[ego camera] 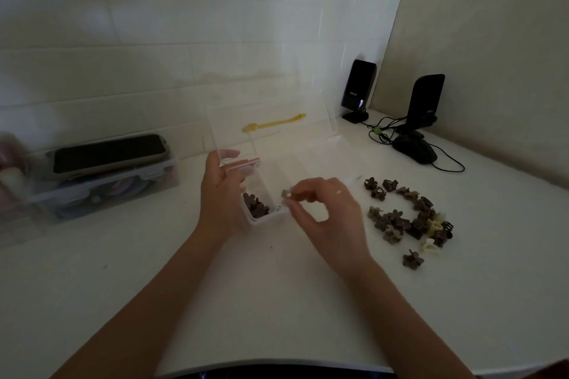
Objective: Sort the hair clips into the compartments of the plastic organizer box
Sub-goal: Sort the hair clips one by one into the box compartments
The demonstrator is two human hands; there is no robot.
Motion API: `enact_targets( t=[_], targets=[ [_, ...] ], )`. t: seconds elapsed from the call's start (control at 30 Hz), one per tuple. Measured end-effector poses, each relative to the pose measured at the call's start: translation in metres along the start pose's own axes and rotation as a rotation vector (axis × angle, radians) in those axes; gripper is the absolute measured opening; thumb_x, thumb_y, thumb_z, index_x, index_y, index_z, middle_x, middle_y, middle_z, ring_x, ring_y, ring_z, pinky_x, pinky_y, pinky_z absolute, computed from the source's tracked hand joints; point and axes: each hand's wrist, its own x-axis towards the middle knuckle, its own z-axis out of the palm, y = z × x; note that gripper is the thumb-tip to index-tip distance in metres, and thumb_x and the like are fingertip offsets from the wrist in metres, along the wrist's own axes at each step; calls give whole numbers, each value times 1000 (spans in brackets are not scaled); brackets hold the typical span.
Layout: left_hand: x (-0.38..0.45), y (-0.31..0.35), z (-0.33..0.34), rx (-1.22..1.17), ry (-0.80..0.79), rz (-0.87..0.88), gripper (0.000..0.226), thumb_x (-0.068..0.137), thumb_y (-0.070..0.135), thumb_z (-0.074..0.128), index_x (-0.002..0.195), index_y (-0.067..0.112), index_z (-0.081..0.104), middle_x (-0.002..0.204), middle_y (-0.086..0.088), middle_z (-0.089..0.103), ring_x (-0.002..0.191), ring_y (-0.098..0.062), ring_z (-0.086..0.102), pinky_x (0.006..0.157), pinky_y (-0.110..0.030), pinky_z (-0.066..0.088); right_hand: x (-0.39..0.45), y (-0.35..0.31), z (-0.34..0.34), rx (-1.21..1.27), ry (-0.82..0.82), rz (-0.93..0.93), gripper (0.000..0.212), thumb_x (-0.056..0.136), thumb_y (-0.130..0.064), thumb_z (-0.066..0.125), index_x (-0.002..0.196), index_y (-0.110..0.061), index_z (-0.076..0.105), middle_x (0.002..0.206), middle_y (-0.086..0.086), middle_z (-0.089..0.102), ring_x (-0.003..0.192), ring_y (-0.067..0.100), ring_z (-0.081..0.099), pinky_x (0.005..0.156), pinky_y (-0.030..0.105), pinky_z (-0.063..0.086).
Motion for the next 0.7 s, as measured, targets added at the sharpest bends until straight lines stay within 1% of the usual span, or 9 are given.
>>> enact_targets(
  t=[0.1,0.2,0.27,0.3,0.4,0.47,0.53,0.63,0.7],
  targets=[
    [-1,-5,2,41,-26,20,28,85,0,55,94,26,50,97,-3,69,86,-11,66,62,-14,48,-1,-4,14,-80,-2,-174,7,84,-20,67,89,-16,65,89,-7,69,83,15,60,76,32,48],
    [-1,-8,3,78,-32,35,31,84,3,56,91,33,50,99,-4,70,88,-13,65,68,-22,49,-3,1,18,-145,-62,-200,10,87,-23,60,94,-19,66,91,-8,69,91,16,57,82,33,42],
    [-1,-9,4,79,-32,32,29,83,6,57,91,33,50,100,-6,70,88,-14,66,70,-29,50,-4,1,16,-157,-107,-193,17,89,-25,54,99,-20,67,93,-10,70,95,14,55,85,30,38],
    [-1,-9,3,73,-29,26,28,84,5,57,92,32,50,98,-6,70,85,-13,66,69,-29,50,-4,1,13,-157,-106,-168,19,90,-25,52,101,-21,66,94,-10,70,96,13,55,87,28,36],
    [0,-9,2,40,-12,-15,27,83,3,61,91,28,51,92,-3,69,76,-8,65,70,-31,50,3,2,1,-199,13,-10,23,90,-23,45,103,-24,64,92,-9,69,95,11,56,86,24,29],
    [2,-9,3,23,-14,-49,27,81,5,64,91,28,52,96,-7,71,83,-15,66,76,-37,51,6,8,-9,-314,154,144,21,87,-16,48,101,-24,62,91,-7,68,94,15,58,87,28,27],
    [3,-9,4,-5,-9,-86,27,80,5,65,90,27,52,99,-10,71,87,-19,66,79,-39,51,6,18,-17,-482,207,311,23,85,-8,52,102,-22,60,93,-3,67,98,21,57,90,35,29],
    [4,-8,4,-32,8,-132,27,74,9,68,88,28,54,100,-10,70,88,-22,65,81,-45,52,4,35,-25,-672,0,613,35,87,-9,47,119,-21,52,124,1,56,123,23,42,104,47,21],
    [4,-8,4,-37,15,-148,28,71,11,69,86,30,55,99,-9,71,91,-25,66,83,-47,52,4,42,-28,-746,-141,751,39,90,-14,43,128,-21,46,138,2,43,131,24,31,107,51,17]
  ],
)
